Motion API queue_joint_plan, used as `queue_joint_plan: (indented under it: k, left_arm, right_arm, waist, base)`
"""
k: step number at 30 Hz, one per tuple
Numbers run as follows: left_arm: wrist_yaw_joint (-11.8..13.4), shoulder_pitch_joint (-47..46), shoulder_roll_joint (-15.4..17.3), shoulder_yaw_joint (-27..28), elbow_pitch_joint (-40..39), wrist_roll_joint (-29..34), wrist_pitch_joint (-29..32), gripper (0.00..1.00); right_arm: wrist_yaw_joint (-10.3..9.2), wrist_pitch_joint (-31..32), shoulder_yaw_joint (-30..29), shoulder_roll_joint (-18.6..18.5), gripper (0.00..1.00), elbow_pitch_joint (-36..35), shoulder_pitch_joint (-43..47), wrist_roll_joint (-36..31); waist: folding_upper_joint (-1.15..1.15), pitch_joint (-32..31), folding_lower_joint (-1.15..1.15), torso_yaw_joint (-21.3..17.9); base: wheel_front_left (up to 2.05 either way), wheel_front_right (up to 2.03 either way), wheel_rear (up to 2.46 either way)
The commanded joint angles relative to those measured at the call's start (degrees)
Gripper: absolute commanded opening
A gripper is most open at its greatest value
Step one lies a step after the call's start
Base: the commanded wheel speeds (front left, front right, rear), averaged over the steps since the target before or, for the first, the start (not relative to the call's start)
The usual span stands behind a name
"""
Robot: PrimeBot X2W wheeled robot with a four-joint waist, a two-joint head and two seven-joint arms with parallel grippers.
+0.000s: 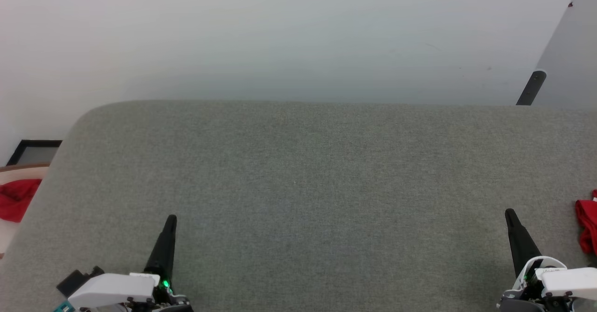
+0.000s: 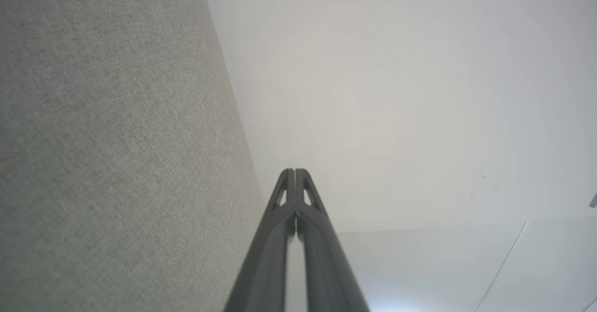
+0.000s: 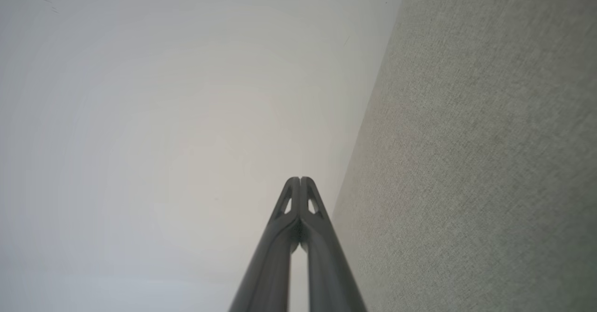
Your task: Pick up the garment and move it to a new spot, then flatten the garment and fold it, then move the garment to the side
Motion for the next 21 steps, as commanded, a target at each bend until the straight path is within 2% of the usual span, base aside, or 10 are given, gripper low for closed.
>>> queue_joint_plan:
  k: [1,16,21]
  left_arm:
    - [-0.3,-0.8,0.0,0.3,0.0,-1.0,0.3,0.00]
    - [-0.6,-2.1,-0.6,1.1,1.0,-6.1,1.9,0.00]
    - [-0.6,-2.1,-0.6,1.1,0.9,-6.0,1.8,0.00]
  right_arm:
    - [-0.02,0.3,-0.1,0.1,0.00,0.1,-1.2,1.1]
    - [-0.03,1.3,-0.2,0.5,0.00,1.5,-2.6,6.2]
    - [-0.03,1.3,-0.2,0.6,0.00,1.4,-2.2,6.1]
  waist:
    - [0.00,0.0,0.00,0.0]
    - [0.00,0.5,0.00,0.0]
    - [0.00,0.5,0.00,0.0]
  base:
    - [0.00,0.00,0.00]
    - [0.00,0.00,0.00]
    - [0.00,0.00,0.00]
